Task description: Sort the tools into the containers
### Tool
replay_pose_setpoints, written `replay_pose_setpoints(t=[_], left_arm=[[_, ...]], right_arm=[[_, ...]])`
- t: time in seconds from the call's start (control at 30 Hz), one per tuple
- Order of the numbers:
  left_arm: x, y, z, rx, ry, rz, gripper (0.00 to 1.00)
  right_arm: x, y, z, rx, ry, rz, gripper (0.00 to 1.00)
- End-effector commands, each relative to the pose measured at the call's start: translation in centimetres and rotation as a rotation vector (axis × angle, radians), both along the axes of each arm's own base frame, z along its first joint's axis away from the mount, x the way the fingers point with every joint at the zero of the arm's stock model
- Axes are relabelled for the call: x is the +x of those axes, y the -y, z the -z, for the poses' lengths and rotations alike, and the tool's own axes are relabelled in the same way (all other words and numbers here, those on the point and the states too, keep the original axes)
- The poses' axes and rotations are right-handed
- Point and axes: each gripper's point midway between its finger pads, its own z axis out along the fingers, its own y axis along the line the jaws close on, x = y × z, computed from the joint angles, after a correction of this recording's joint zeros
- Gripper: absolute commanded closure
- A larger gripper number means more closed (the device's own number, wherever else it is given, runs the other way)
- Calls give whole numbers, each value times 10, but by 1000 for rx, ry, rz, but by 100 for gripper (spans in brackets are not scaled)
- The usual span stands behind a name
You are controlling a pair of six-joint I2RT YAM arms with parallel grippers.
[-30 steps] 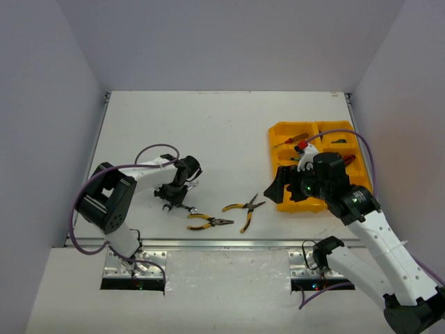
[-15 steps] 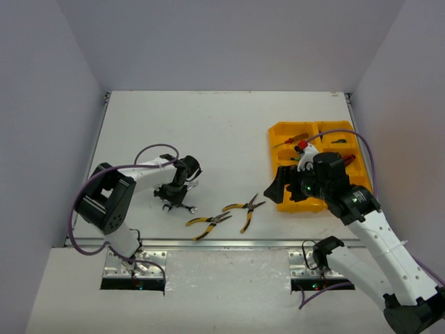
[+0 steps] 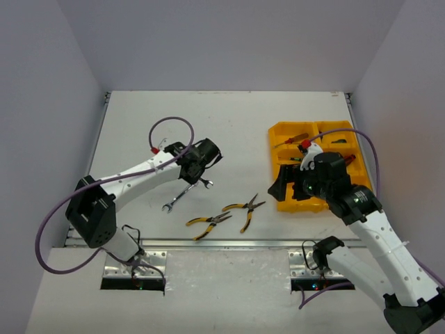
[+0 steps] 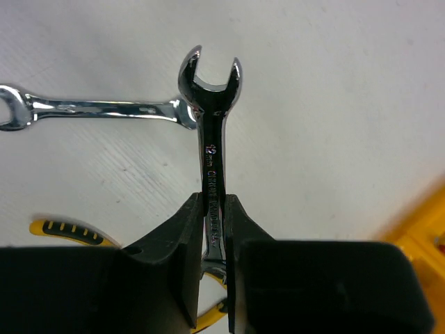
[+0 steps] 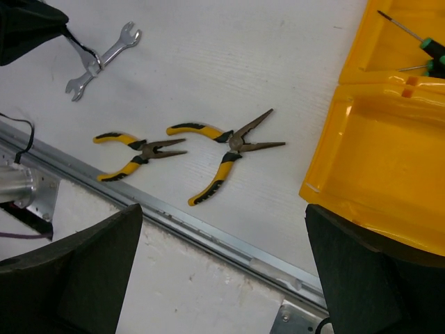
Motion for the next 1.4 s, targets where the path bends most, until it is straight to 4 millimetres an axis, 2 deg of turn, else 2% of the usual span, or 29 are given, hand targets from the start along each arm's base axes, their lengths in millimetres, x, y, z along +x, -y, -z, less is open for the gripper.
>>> replay_pose_setpoints(t=[0.0,0.07,0.1,0.13,0.2,0.27,0.33,0.37,0.43,0.5,0.53,0.67,0.73,0.8,0.9,1.03,1.27,1.37], left_arm=[[25,40,-29,76,146,224,100],[38,73,-43,176,208,423,100],[42,86,-47,171,235,442,100],[46,101,-50,226,253,551,100],[46,131,-56,258,299,705,100],[52,166,-70,264,397,871,100],[46,211,-88,155,531,1039,100],[45,216,-91,164,553,1079,100],[37,250,-105,70,657,1228,100],[31,276,-105,23,678,1337,100],[25,290,-110,-6,720,1406,100],[3,328,-101,-27,790,1586,100],[-4,341,-98,-22,823,1642,100],[-6,350,-86,-24,825,1683,100],[-13,364,-69,-43,813,1733,100],[-28,379,-58,-64,829,1787,100],[-24,392,-23,-7,798,1861,100],[-21,398,-19,4,793,1878,100]], right_arm=[[17,26,-41,-40,137,151,1],[19,47,-65,-74,200,252,1],[19,54,-71,-91,211,283,1],[16,64,-83,-104,238,327,1],[9,83,-100,-126,276,397,1],[2,92,-122,-108,321,437,1],[-5,103,-134,-118,343,476,1],[-8,105,-138,-118,348,482,1],[-15,116,-151,-135,363,518,1],[-21,123,-163,-136,380,540,1],[-23,125,-164,-141,379,544,1],[-33,131,-178,-129,400,553,1],[-36,130,-181,-125,399,544,1],[-37,128,-181,-118,396,528,1],[-38,125,-175,-123,377,508,1],[-37,123,-170,-131,364,498,1],[-36,115,-166,-124,347,456,1],[-34,114,-162,-131,338,451,1]])
